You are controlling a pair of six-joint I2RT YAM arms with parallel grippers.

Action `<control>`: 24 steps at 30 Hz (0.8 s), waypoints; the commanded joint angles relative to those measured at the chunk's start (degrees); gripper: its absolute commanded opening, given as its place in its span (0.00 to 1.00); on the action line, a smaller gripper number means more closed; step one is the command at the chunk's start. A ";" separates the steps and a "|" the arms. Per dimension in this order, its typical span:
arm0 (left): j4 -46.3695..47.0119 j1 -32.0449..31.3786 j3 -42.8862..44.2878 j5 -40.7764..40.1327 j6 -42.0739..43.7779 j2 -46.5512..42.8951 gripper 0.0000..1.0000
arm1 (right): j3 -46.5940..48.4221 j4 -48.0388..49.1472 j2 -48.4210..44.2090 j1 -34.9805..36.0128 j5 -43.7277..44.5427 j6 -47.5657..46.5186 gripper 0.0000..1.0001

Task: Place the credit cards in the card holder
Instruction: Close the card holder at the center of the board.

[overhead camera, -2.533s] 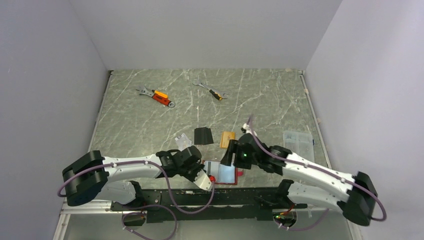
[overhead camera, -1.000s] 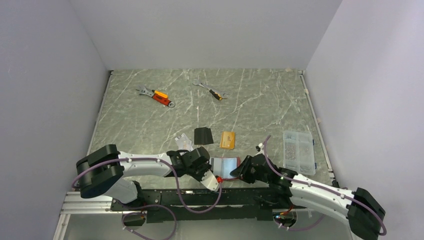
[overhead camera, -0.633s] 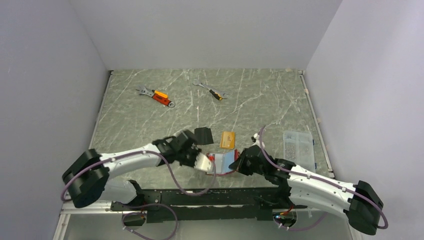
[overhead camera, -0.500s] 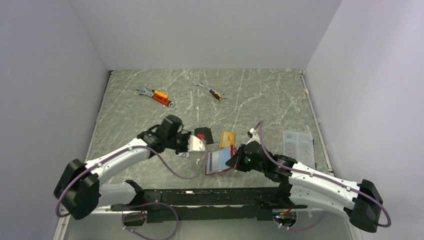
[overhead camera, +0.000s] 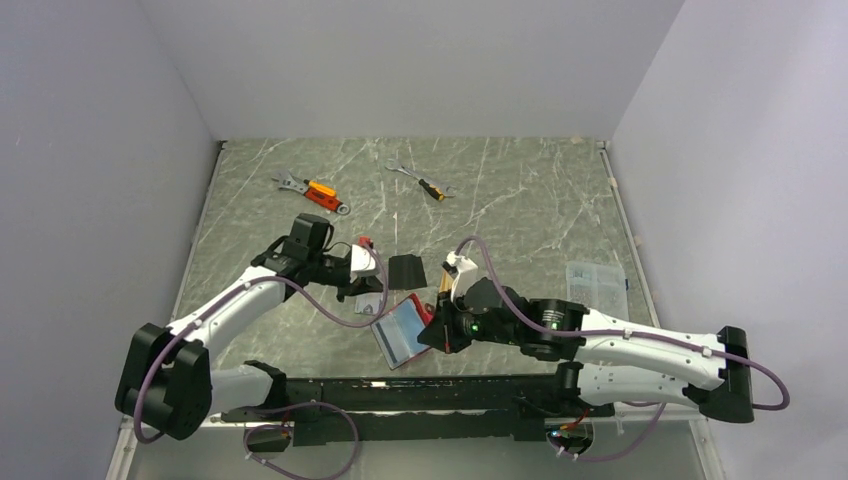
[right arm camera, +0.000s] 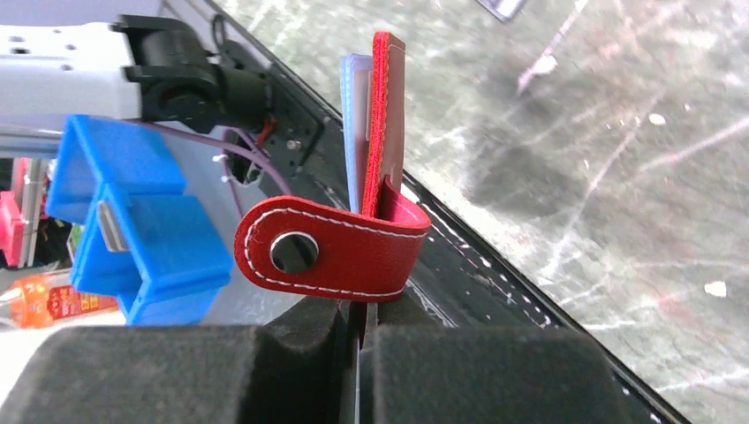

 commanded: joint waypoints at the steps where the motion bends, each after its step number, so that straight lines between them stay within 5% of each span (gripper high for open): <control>1: -1.51 -0.11 -1.51 8.66 4.24 -2.63 0.00 | 3.06 5.47 -3.92 1.11 1.42 -5.16 0.00; 17: -24.93 -8.58 7.93 14.99 16.12 -7.17 0.00 | -9.96 17.21 -11.99 -2.21 8.60 -0.25 0.00; 24: -20.95 -10.40 7.11 17.91 11.94 -4.86 0.00 | -13.78 27.10 -4.34 -4.22 0.85 1.19 0.00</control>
